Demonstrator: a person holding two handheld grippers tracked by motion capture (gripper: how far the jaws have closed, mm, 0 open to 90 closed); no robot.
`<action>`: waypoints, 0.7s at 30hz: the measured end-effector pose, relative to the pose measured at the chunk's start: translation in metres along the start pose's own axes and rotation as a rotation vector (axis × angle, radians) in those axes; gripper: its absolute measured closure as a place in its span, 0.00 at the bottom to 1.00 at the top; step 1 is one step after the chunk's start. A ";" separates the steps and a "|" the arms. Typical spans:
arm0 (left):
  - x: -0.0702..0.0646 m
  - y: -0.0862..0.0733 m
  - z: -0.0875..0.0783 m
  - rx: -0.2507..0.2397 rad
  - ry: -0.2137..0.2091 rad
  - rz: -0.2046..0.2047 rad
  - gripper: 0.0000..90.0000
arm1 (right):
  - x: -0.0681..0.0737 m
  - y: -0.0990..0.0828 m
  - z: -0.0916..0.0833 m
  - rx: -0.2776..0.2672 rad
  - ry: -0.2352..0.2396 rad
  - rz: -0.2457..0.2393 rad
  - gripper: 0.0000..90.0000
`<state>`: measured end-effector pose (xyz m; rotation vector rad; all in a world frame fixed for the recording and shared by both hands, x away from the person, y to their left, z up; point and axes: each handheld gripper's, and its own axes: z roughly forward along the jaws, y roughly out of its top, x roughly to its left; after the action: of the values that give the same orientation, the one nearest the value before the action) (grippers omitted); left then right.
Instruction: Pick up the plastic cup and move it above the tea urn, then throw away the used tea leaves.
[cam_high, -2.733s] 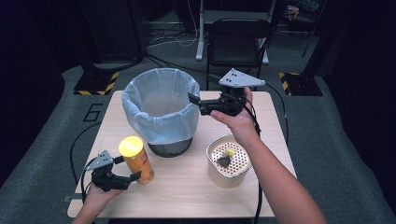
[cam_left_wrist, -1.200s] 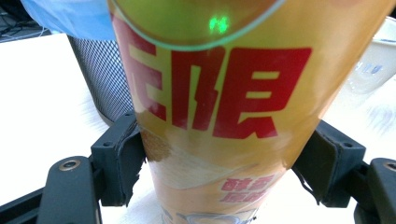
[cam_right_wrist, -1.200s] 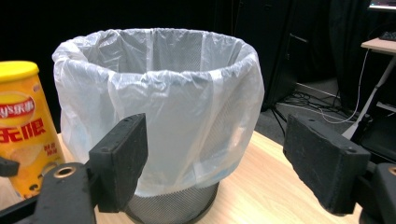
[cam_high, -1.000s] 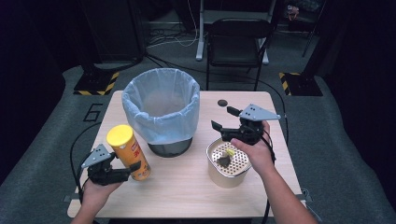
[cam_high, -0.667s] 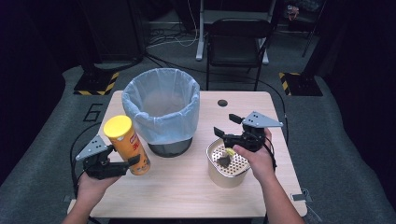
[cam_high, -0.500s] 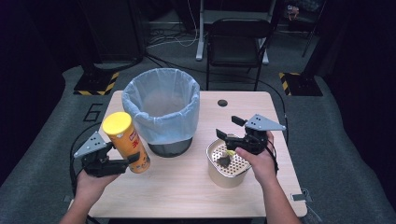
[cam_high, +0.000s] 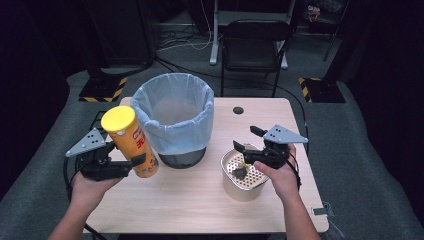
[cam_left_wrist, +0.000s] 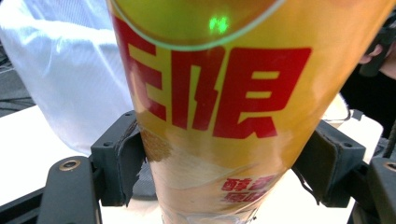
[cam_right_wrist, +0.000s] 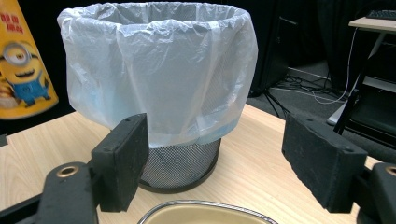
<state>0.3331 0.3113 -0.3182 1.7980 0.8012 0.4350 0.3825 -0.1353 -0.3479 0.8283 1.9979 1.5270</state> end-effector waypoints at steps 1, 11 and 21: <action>-0.001 0.002 0.000 -0.003 0.001 -0.003 0.27 | 0.000 0.000 0.000 -0.005 0.002 -0.006 0.25; -0.009 0.029 -0.003 0.007 -0.034 0.028 0.27 | 0.001 0.000 0.000 -0.002 -0.001 0.002 0.25; -0.015 0.050 0.001 0.006 -0.063 0.026 0.27 | -0.001 -0.005 -0.001 0.011 -0.003 0.018 0.25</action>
<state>0.3394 0.2899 -0.2709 1.8209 0.7365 0.3914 0.3817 -0.1381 -0.3520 0.8544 2.0038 1.5250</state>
